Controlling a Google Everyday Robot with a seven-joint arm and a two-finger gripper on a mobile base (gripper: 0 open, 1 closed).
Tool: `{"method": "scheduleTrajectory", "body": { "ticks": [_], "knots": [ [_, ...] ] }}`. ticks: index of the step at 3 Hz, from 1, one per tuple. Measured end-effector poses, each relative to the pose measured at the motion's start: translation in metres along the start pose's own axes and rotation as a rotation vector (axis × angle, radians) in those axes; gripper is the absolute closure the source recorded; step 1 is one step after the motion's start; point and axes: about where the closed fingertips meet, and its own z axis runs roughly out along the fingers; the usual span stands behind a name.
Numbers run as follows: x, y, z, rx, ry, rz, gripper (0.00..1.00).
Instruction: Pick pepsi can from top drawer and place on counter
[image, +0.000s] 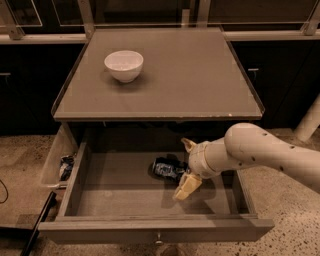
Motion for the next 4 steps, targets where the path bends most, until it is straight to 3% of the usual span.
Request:
{"method": "scheduleTrajectory", "body": {
  "ticks": [1,4],
  "knots": [
    [0.003,-0.008,0.013,0.001,0.005,0.002,0.0],
    [0.02,-0.021,0.052,0.002,-0.058,0.182,0.0]
  ]
}}
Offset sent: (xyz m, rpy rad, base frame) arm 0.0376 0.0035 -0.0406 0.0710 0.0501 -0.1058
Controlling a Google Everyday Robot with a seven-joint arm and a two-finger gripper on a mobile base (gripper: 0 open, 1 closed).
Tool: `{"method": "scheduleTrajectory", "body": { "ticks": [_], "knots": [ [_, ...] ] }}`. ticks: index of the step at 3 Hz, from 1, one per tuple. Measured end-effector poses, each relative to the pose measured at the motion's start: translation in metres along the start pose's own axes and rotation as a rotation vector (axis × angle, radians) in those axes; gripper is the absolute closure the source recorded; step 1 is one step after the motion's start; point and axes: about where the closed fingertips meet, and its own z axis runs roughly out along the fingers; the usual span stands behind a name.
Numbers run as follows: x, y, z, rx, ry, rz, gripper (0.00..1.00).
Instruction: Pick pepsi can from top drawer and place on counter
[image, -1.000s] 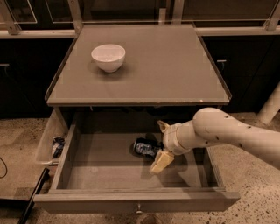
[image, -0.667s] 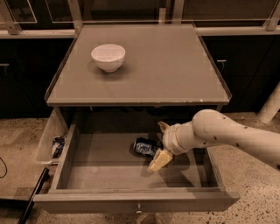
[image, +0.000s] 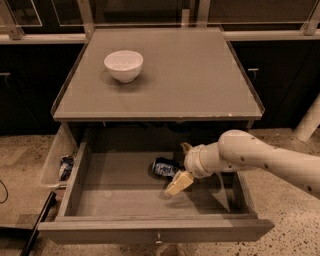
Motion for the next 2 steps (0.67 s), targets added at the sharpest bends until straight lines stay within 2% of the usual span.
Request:
{"method": "scheduleTrajectory", "body": {
  "ticks": [1,2],
  "knots": [
    [0.0001,0.0002,0.0003,-0.001,0.0,0.001,0.19],
    [0.0001,0.0002,0.0004,-0.001,0.0,0.001,0.42]
  ]
}}
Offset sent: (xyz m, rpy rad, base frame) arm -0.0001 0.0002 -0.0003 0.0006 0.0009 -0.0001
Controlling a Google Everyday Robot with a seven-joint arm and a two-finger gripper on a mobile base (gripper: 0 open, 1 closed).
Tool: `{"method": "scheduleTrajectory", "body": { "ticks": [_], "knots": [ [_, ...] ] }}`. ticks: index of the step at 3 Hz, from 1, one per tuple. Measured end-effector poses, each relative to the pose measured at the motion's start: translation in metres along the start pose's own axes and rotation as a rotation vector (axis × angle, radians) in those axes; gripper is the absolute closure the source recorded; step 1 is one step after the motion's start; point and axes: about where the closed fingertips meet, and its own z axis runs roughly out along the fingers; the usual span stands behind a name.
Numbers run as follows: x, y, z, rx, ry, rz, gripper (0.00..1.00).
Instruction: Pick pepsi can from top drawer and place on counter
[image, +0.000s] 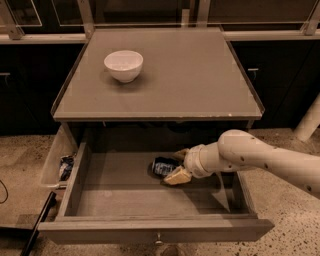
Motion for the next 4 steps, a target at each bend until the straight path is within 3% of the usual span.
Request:
{"method": "scheduleTrajectory", "body": {
  "ticks": [2,3,4],
  "knots": [
    [0.002,0.004,-0.002,-0.019,0.006,0.007,0.88],
    [0.004,0.018,-0.026,-0.053,0.03,0.02,1.0],
    [-0.003,0.029,-0.06,-0.089,0.017,0.024,1.0]
  ]
}}
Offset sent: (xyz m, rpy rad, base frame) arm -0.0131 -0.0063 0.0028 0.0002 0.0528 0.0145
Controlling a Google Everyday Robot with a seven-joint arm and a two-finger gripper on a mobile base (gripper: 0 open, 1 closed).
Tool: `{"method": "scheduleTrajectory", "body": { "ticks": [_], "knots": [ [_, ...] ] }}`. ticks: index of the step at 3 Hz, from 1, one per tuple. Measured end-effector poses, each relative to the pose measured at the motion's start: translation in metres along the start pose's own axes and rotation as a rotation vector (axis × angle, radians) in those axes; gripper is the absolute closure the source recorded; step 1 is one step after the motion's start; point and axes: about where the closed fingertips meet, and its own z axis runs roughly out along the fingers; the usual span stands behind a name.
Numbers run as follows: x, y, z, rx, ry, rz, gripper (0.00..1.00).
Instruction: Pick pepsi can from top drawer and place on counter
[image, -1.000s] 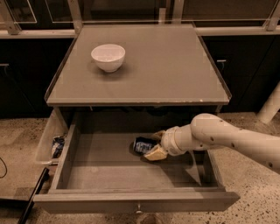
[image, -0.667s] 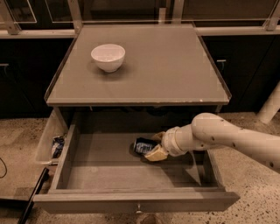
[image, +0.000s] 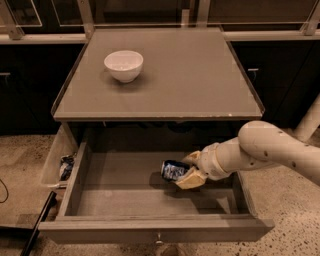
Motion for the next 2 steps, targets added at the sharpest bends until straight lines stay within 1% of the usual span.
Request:
{"method": "scheduleTrajectory", "body": {
  "ticks": [1,2],
  "knots": [
    [-0.012,0.011,-0.039,-0.01,-0.028,-0.006,1.0],
    [-0.026,0.017,-0.08,0.017,-0.023,-0.03,1.0]
  ]
}}
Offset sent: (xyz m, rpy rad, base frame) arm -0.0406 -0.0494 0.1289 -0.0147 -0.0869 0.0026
